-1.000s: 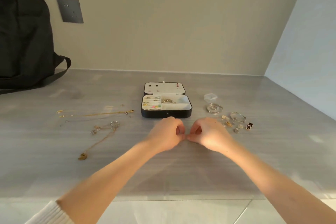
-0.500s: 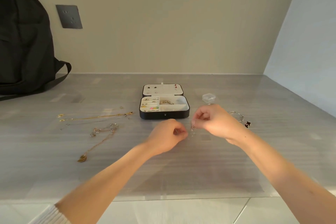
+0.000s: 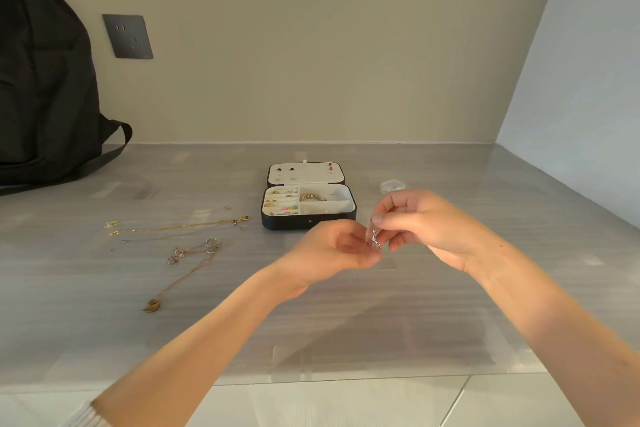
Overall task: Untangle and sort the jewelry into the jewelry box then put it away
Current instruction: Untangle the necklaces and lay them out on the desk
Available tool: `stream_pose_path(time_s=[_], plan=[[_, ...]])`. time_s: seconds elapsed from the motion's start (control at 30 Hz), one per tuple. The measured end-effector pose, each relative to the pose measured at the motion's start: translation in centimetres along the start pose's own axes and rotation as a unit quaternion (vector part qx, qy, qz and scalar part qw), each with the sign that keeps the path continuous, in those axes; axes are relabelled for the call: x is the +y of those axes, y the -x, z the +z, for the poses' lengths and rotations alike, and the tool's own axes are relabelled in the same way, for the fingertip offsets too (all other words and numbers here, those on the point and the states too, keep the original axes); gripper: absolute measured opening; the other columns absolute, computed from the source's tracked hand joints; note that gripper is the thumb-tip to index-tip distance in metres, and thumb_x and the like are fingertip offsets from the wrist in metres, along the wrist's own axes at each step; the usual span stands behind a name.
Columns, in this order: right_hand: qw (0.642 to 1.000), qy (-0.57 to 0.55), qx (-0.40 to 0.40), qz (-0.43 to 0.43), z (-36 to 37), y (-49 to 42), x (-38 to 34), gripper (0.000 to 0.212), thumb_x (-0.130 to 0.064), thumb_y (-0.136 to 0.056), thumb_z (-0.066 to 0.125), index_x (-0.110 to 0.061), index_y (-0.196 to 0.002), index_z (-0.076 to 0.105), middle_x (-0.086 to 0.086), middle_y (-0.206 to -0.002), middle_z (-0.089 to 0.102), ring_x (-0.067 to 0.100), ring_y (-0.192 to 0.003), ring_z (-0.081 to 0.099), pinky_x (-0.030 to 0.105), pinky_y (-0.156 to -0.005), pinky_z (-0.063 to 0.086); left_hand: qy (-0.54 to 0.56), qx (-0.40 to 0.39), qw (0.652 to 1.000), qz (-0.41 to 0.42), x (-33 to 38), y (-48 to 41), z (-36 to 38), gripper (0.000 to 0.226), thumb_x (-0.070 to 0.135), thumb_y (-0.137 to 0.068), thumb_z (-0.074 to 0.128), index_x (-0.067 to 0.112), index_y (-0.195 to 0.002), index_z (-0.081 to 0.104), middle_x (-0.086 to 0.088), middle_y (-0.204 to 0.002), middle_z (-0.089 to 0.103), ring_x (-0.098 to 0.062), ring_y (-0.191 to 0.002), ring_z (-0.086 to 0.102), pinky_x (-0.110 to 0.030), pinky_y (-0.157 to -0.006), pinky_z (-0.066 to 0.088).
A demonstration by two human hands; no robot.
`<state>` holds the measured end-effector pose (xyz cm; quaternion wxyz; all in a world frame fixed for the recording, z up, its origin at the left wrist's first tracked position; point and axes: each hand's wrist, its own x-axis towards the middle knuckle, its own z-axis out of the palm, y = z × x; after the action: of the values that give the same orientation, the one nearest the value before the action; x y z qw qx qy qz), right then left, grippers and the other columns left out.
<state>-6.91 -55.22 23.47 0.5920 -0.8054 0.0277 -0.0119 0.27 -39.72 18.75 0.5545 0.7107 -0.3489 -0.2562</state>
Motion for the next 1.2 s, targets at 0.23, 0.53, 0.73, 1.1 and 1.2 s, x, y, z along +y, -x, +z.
stream_pose_path(time_s=[0.23, 0.53, 0.73, 1.1, 1.2], plan=[[0.999, -0.028, -0.014, 0.011, -0.4, 0.2, 0.3, 0.014, -0.001, -0.088, 0.056, -0.009, -0.077, 0.058, 0.01, -0.077, 0.067, 0.017, -0.064, 0.061, 0.025, -0.057, 0.044, 0.025, -0.017, 0.999, 0.017, 0.0, 1.1, -0.6, 0.005, 0.012, -0.086, 0.062, 0.01, -0.085, 0.067, 0.001, -0.073, 0.071, -0.009, -0.066, 0.062, -0.017, -0.062, 0.046], [0.999, 0.005, -0.013, 0.038, 0.4, 0.7, 1.7, 0.012, -0.002, -0.091, 0.053, -0.009, -0.081, 0.053, 0.006, -0.07, 0.067, 0.013, -0.05, 0.05, 0.022, -0.049, 0.034, -0.037, 0.052, 0.998, 0.012, 0.5, 1.6, -1.8, 0.013, 0.018, -0.091, 0.057, 0.013, -0.084, 0.067, 0.006, -0.065, 0.068, -0.005, -0.062, 0.061, -0.013, -0.058, 0.042], [0.998, -0.014, -0.029, 0.046, 1.3, 0.8, 2.7, 0.012, 0.0, -0.085, 0.062, -0.006, -0.094, 0.059, 0.003, -0.063, 0.067, 0.014, -0.051, 0.049, 0.021, -0.047, 0.036, -0.087, 0.096, 0.992, 0.009, 1.4, 1.7, -2.0, 0.021, 0.025, -0.091, 0.056, 0.01, -0.083, 0.068, 0.012, -0.045, 0.045, -0.004, -0.047, 0.038, -0.013, -0.055, 0.035], [0.992, -0.101, 0.028, 0.063, 2.6, 0.5, 3.4, 0.011, -0.003, -0.073, 0.072, -0.012, -0.078, 0.069, 0.002, -0.07, 0.067, 0.01, -0.059, 0.056, 0.02, -0.05, 0.041, -0.11, 0.077, 0.991, -0.008, 3.1, 2.0, -1.7, 0.017, 0.024, -0.092, 0.056, 0.016, -0.084, 0.068, 0.02, -0.044, 0.05, 0.006, -0.041, 0.042, -0.006, -0.046, 0.03], [0.989, -0.122, 0.003, 0.079, 2.7, 0.5, 3.2, 0.005, -0.013, -0.074, 0.071, -0.013, -0.075, 0.067, 0.003, -0.079, 0.068, 0.01, -0.066, 0.057, 0.021, -0.053, 0.044, -0.123, 0.079, 0.989, 0.008, 3.4, 1.7, -1.6, 0.016, 0.023, -0.091, 0.057, 0.013, -0.087, 0.069, 0.018, -0.052, 0.053, 0.007, -0.041, 0.043, -0.003, -0.044, 0.028]])
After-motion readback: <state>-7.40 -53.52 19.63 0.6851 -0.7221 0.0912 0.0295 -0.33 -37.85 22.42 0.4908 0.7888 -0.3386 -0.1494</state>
